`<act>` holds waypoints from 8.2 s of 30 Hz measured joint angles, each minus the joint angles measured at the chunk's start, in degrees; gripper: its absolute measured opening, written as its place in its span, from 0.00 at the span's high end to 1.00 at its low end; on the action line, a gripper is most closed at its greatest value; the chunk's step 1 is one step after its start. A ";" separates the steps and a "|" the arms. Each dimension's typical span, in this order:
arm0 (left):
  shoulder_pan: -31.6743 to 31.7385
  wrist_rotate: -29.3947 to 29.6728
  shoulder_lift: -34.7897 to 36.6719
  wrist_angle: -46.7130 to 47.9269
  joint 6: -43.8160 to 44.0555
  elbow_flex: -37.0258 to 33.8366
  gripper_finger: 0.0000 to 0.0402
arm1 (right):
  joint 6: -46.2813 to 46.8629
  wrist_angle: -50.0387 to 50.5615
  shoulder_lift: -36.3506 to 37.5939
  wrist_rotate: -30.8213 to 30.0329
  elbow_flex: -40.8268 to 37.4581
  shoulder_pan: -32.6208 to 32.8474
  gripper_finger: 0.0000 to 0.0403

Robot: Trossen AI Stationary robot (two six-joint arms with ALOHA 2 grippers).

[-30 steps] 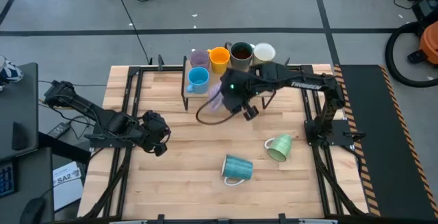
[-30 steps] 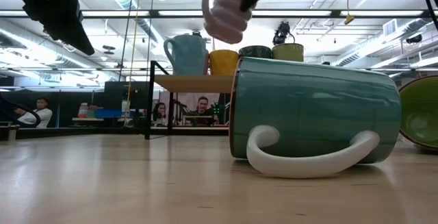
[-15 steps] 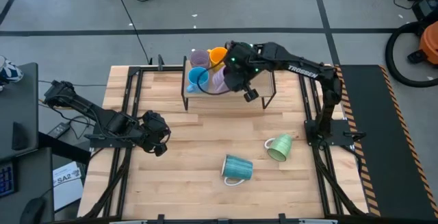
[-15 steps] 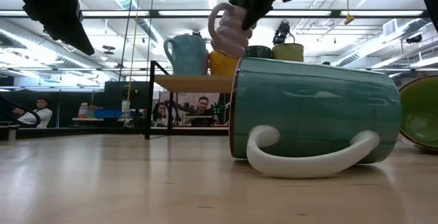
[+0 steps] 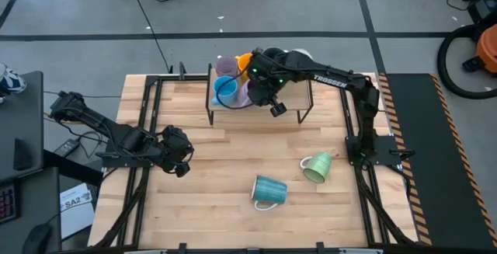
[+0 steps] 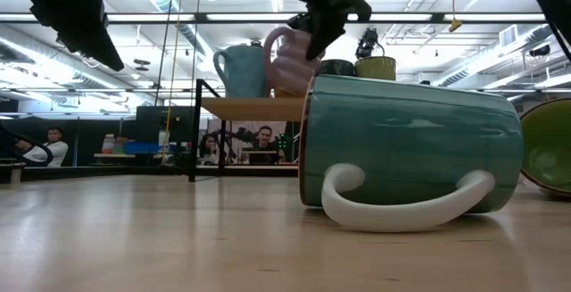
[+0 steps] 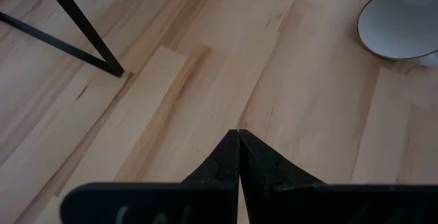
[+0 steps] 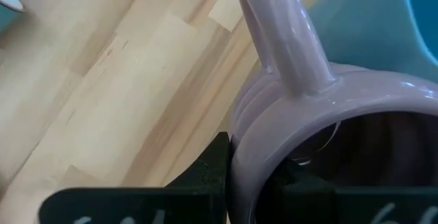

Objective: Place coffee mugs
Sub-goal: Put the violet mug on the shelf, then put the blue mug on the shelf

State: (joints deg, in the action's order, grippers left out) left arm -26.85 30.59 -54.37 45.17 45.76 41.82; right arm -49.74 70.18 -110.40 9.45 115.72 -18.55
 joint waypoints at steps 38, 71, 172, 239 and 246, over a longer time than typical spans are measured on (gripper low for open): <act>0.00 -0.02 0.00 -0.53 -0.02 0.02 0.98 | 0.04 -3.38 -1.06 -1.30 -0.09 -0.35 0.67; 0.00 -0.02 0.00 -0.53 -0.06 0.00 0.98 | -1.35 -6.29 -0.87 -9.92 3.38 1.97 0.60; 2.22 -20.13 -59.40 -78.98 3.30 15.09 0.61 | 67.58 -4.91 -0.03 -9.81 -14.75 46.29 0.60; 6.80 -41.94 -33.64 16.43 7.13 32.87 0.93 | 54.03 -18.70 0.04 -6.91 -14.64 42.60 0.60; 6.63 -39.66 -34.41 17.53 6.94 34.73 0.93 | 54.03 -18.69 0.04 -6.88 -14.64 42.60 0.60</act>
State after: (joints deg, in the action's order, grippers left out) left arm -20.22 -9.07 -88.77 62.70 52.69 76.55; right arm 4.29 51.49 -110.37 2.56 101.08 24.05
